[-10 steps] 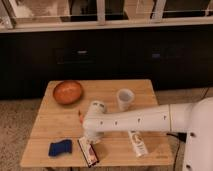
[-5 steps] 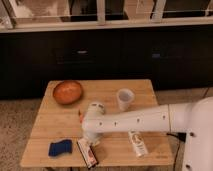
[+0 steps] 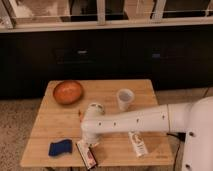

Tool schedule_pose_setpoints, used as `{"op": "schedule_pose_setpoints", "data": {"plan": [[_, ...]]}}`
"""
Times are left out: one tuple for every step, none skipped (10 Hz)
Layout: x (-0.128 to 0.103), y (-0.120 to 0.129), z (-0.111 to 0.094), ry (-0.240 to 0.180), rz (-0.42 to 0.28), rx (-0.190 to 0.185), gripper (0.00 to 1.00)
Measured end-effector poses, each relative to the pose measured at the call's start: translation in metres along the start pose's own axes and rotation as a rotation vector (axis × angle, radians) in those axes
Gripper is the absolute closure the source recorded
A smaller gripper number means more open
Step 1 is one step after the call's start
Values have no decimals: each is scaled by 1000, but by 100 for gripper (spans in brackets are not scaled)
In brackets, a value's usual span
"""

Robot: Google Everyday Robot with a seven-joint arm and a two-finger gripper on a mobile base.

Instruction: Push the eraser across the table

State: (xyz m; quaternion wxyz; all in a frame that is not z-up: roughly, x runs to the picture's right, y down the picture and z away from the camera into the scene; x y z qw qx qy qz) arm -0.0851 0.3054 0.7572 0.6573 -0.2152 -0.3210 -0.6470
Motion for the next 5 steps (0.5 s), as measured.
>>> {"op": "schedule_pose_setpoints", "data": {"plan": [[-8, -5, 1, -13, -25, 2, 83], [-17, -10, 2, -26, -48, 4, 83], [-23, -15, 3, -39, -69, 10, 83], [-24, -15, 2, -44, -75, 15, 83], [-24, -15, 1, -46, -76, 17, 83]]}}
